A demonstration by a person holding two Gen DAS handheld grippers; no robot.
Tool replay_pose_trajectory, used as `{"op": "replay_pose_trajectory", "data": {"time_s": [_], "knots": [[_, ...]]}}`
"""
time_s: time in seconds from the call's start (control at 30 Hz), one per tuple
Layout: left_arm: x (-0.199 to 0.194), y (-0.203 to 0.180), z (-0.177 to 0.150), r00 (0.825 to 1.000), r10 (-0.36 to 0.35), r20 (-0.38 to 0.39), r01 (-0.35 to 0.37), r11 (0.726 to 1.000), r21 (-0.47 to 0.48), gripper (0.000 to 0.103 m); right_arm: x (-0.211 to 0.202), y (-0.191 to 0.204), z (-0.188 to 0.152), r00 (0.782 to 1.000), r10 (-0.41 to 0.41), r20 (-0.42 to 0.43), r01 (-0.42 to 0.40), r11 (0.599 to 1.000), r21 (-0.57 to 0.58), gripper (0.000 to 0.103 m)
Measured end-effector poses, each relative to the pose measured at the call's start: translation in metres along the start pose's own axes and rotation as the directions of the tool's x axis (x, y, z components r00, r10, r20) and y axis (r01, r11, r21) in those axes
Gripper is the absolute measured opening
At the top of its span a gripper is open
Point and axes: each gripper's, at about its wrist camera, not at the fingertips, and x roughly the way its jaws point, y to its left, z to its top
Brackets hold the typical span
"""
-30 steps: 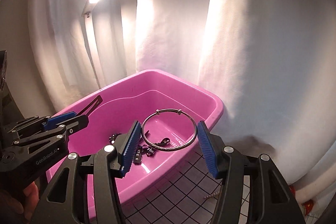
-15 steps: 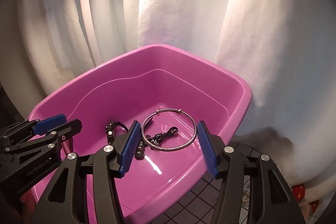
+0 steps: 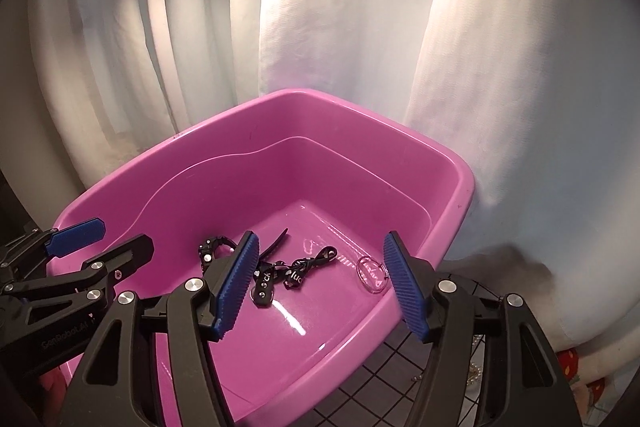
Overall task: Organize jewelry
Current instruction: 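Carry the hair pin and ring over the pink tub and open both tools, then withdraw both open tools from the tub back over the table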
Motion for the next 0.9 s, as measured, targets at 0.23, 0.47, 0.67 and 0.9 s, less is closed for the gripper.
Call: {"op": "replay_pose_trajectory", "data": {"time_s": [0.23,0.47,0.67,0.9], "knots": [[-0.004,0.002,-0.001,1.0,0.015,-0.001,-0.015,1.0,-0.006,0.065,-0.001,-0.001,-0.001,1.0,-0.005,-0.002,0.005,1.0,0.003,0.062],[-0.013,0.003,-0.001,1.0,0.028,0.004,-0.028,1.0,-0.006,0.065,-0.009,0.0,0.0,1.0,-0.003,0.016,0.003,1.0,0.004,0.062],[-0.027,-0.002,0.0,0.999,0.036,0.022,-0.036,0.999,0.007,0.065,-0.023,-0.005,-0.001,0.999,0.0,0.039,-0.001,1.0,0.022,0.062],[-0.048,-0.02,-0.002,0.999,0.009,0.048,-0.01,0.999,0.035,0.065,-0.054,-0.017,-0.006,0.997,-0.009,0.081,0.005,0.999,0.048,0.062]]}}
